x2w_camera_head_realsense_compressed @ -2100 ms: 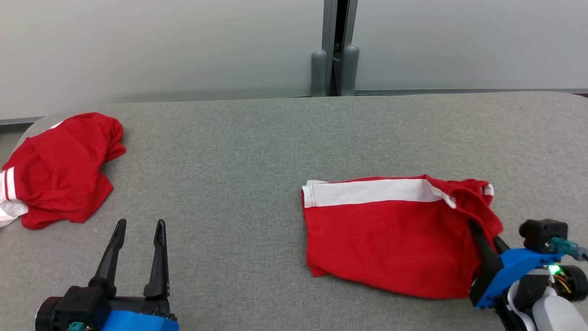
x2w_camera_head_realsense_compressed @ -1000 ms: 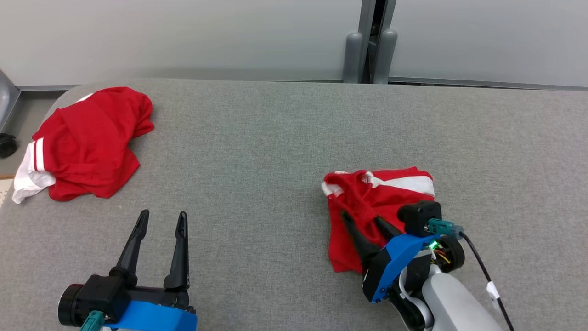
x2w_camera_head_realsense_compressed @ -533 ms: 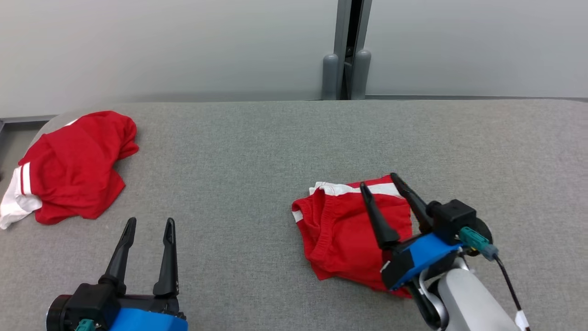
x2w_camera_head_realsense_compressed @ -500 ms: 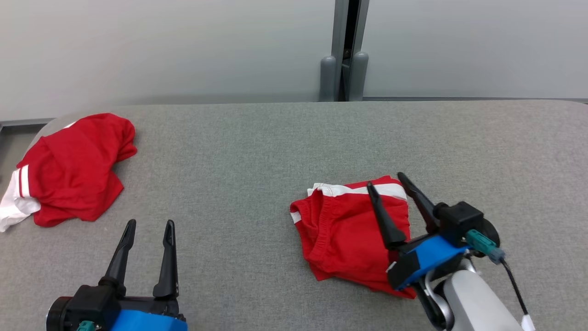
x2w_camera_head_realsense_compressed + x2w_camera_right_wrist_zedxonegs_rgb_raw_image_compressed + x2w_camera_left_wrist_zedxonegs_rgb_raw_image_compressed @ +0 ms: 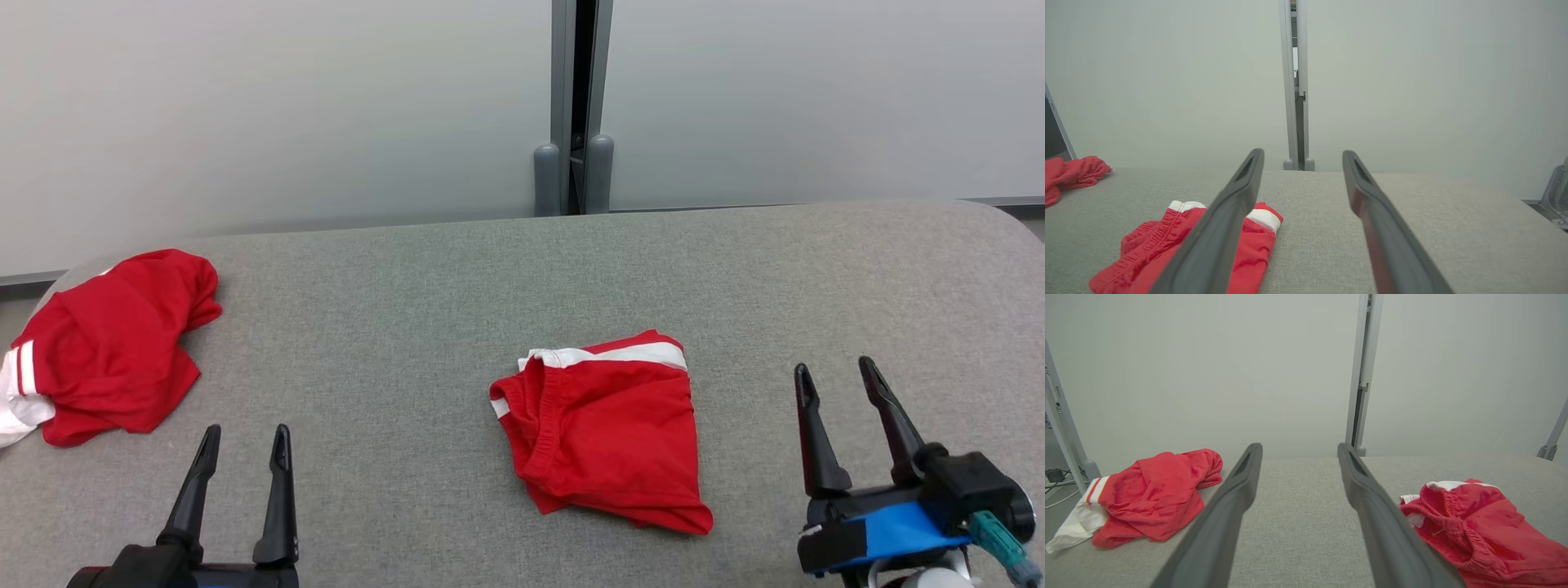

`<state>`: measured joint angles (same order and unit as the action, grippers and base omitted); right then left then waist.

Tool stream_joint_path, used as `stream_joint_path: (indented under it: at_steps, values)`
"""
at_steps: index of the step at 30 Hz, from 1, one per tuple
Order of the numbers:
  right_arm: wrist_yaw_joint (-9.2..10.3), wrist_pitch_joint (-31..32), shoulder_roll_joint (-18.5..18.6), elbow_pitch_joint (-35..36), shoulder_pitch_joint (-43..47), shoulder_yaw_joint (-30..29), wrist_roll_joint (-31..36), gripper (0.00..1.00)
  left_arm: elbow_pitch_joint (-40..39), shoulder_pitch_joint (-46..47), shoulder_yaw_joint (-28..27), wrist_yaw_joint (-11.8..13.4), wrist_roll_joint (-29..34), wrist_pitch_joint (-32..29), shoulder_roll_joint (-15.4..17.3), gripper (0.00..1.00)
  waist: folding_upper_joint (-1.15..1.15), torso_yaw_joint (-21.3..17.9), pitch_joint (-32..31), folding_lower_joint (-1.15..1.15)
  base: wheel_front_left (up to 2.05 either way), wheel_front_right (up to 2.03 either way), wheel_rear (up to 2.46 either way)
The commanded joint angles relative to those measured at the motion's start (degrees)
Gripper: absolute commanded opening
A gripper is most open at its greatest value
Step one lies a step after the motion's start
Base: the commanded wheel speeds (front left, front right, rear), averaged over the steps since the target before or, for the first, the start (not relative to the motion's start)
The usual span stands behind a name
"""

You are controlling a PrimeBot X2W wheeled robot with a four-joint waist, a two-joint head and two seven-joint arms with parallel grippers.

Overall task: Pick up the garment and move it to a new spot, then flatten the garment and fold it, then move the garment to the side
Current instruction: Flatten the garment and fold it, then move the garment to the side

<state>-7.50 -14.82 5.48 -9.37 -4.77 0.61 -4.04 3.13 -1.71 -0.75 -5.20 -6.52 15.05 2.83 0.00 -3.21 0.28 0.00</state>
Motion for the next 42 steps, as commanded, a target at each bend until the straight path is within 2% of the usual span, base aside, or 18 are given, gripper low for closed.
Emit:
stream_joint_path:
  at_steps: [1,8,16,35,42]
  values:
    - [0.02,-0.1,-0.4,0.6,1.2,-0.5,0.3,1.0,-0.3,-0.7,-0.3,-0.1,0.2,0.2,0.2,1.0,0.0,0.0,-0.2,0.0,0.0,0.0,0.0]
    - [0.02,-0.2,-1.9,4.2,6.3,-1.9,0.3,1.0,-0.8,-2.6,-0.7,0.2,0.4,0.2,0.2,1.0,0.0,0.3,-0.9,0.0,0.0,0.0,0.0]
    - [0.02,0.8,-2.5,4.9,8.3,-1.3,-0.3,1.0,-0.6,-3.0,-0.4,0.4,0.2,0.2,0.2,1.0,0.0,0.8,-1.3,0.0,0.0,0.0,0.0]
    - [0.02,1.9,-2.7,4.1,8.5,-0.8,-1.0,1.0,-0.5,-3.2,-0.2,0.6,-0.2,0.2,0.2,1.0,0.0,0.9,-1.8,0.0,0.0,0.0,0.0]
    - [0.02,2.3,-2.6,4.4,3.7,1.4,0.3,1.0,-0.4,-2.2,-0.1,0.6,-0.1,0.2,0.2,1.0,0.0,0.9,-1.4,0.0,0.0,0.0,0.0]
